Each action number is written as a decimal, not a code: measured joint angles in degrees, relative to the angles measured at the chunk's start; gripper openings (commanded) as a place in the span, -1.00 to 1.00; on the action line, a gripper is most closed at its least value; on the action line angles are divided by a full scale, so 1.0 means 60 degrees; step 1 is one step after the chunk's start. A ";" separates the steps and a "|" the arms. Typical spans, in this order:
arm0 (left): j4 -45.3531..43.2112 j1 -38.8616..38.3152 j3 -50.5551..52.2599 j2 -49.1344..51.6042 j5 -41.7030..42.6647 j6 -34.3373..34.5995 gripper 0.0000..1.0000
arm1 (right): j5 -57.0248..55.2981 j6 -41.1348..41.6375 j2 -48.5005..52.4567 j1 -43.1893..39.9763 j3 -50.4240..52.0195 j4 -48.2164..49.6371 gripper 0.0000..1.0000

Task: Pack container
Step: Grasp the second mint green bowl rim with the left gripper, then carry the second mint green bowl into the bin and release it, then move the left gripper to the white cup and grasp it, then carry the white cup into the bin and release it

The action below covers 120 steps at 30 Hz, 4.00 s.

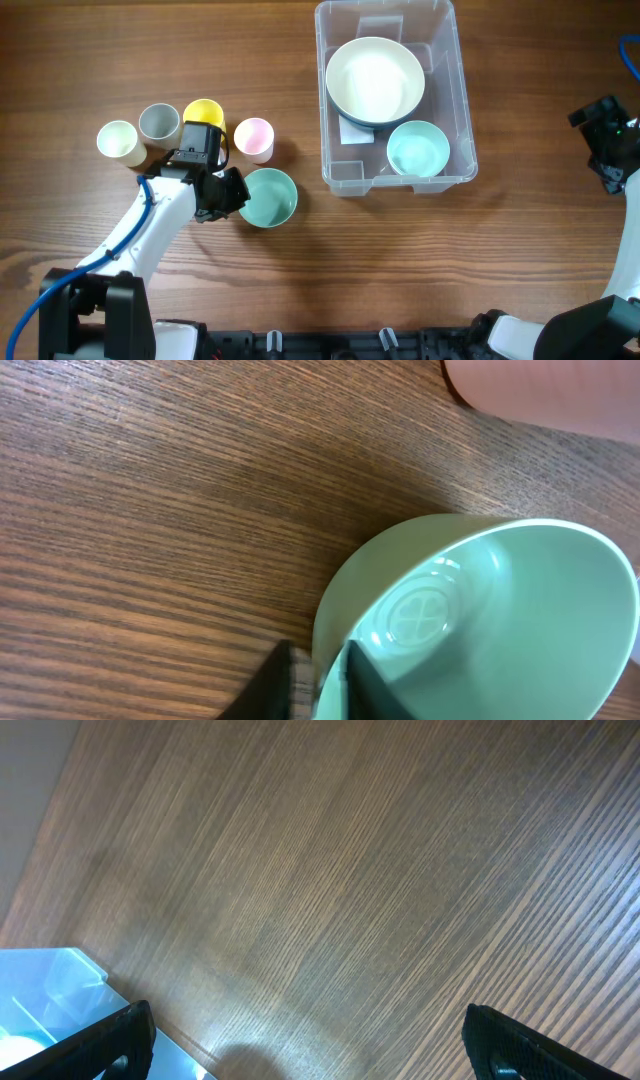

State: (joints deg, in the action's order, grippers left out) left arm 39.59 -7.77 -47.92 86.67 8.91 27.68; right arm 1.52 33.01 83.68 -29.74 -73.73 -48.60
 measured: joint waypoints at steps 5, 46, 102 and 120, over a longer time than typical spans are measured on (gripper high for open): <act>0.0080 0.0000 0.0000 0.0004 0.0004 -0.0069 -0.92 | 0.0000 -0.0004 0.0000 0.0000 0.0000 0.0004 1.00; -0.4109 -0.5125 -0.4401 0.3158 0.1679 0.0295 0.48 | 0.0000 0.0000 0.0000 0.0000 0.0000 0.0004 1.00; 0.4003 0.6371 -0.6273 0.3286 -0.0790 -0.0780 -0.92 | 0.0000 -0.0004 0.0000 0.0000 0.0000 0.0004 0.99; 0.0590 -0.4681 -0.6298 0.1013 -0.0801 -0.2237 -0.92 | 0.0000 0.0000 0.0000 0.0000 0.0000 0.0000 0.99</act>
State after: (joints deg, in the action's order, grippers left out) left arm 43.13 -35.86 -85.71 92.75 4.10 14.26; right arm 1.52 33.01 83.68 -29.74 -73.73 -48.60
